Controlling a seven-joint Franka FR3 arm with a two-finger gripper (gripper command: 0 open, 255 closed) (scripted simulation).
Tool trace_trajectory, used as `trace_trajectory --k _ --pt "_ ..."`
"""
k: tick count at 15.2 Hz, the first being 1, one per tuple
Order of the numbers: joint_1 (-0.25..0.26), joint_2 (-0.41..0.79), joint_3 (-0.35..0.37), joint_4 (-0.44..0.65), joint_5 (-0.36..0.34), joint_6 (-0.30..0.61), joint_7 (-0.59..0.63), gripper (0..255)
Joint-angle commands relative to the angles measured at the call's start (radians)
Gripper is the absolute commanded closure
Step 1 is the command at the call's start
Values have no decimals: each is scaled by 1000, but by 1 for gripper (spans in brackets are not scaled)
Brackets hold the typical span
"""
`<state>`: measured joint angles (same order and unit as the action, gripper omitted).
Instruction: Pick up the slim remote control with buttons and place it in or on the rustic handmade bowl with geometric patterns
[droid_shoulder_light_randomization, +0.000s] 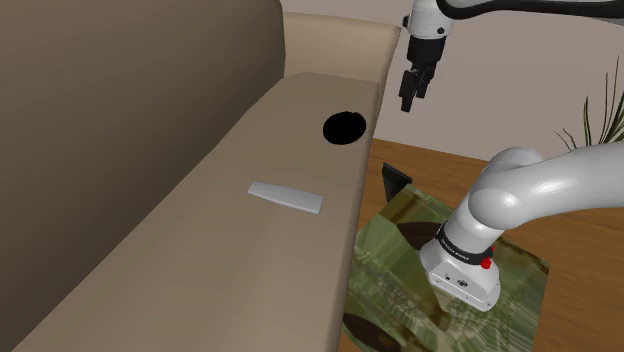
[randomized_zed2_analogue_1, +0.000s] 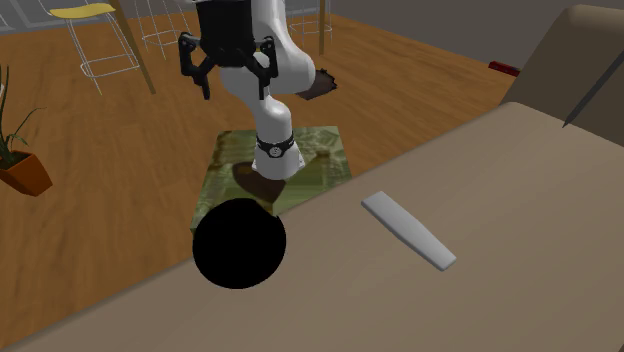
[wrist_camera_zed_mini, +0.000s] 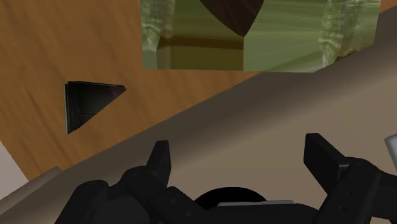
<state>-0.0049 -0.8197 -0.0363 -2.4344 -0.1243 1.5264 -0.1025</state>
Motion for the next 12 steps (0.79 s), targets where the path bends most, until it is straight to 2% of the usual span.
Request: trace_trajectory --k 1,12 --pt "0 0 0 0 0 0 0 0" --pt "122 198 128 -66 113 295 69 0"
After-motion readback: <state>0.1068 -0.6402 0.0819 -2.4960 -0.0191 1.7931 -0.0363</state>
